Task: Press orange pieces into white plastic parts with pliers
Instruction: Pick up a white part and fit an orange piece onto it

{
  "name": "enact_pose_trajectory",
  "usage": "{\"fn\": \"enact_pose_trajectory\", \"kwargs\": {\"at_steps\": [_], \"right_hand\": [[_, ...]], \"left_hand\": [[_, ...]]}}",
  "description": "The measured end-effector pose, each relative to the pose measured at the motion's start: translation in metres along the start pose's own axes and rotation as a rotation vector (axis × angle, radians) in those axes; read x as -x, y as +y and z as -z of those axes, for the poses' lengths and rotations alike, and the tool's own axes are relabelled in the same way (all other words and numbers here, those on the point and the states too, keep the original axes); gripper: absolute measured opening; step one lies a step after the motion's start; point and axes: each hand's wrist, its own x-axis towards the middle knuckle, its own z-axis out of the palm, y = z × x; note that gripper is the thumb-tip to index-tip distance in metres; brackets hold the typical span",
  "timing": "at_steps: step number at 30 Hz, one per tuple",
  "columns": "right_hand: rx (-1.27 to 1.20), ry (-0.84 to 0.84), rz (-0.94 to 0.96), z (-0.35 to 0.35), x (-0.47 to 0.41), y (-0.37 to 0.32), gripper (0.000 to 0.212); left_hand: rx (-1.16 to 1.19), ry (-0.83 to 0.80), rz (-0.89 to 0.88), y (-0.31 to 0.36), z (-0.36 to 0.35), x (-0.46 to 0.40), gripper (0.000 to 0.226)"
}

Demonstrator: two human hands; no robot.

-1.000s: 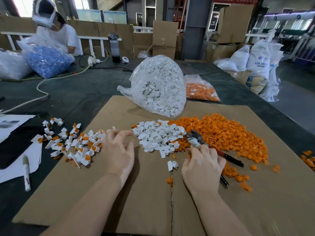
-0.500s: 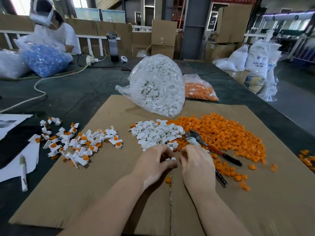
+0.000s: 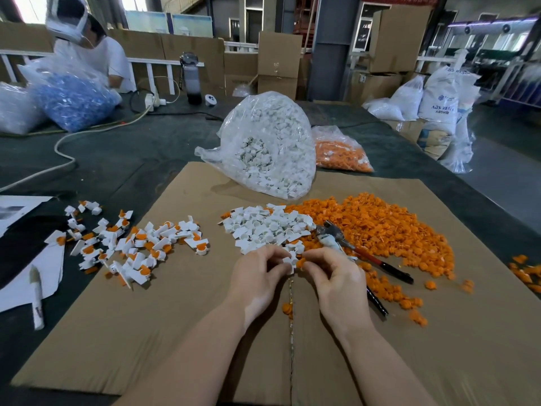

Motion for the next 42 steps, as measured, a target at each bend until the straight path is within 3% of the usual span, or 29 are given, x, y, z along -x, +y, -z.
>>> {"fn": "enact_pose_trajectory", "kwargs": {"at_steps": [7, 15, 24, 30, 33, 37, 42], "right_hand": [[0.097, -0.034, 0.001, -0.001, 0.0007, 0.0035, 0.001], [0.405, -0.005, 0.211, -0.0066, 0.0045, 0.0021, 0.014], [0.378, -0.046, 0.308, -0.0078, 0.0045, 0.0034, 0.023], [0.149, -0.08, 0.149, -0.0048, 0.0009, 0.0079, 0.009], [0.044, -0.069, 0.108, -0.0042, 0.0008, 0.0071, 0.014], [0.088, -0.095, 0.198, -0.0025, 0.002, 0.0047, 0.028], [0.103, -0.108, 0.204, -0.0021, 0.0013, 0.003, 0.025]], "left_hand": [[0.033, -0.012, -0.025, 0.0031, 0.0019, 0.0037, 0.018], [0.119, -0.012, 0.019, 0.0035, 0.0028, 0.0062, 0.014], [0.068, -0.034, -0.02, 0.0038, 0.0022, 0.009, 0.016], [0.192, 0.028, 0.017, 0.0032, 0.004, 0.0067, 0.012], [0.209, 0.047, 0.004, 0.0023, 0.0057, 0.0054, 0.009], [0.216, 0.013, 0.001, 0.0015, 0.0057, 0.0059, 0.008], [0.196, -0.008, -0.011, 0.0015, 0.0054, 0.0063, 0.01]]}}
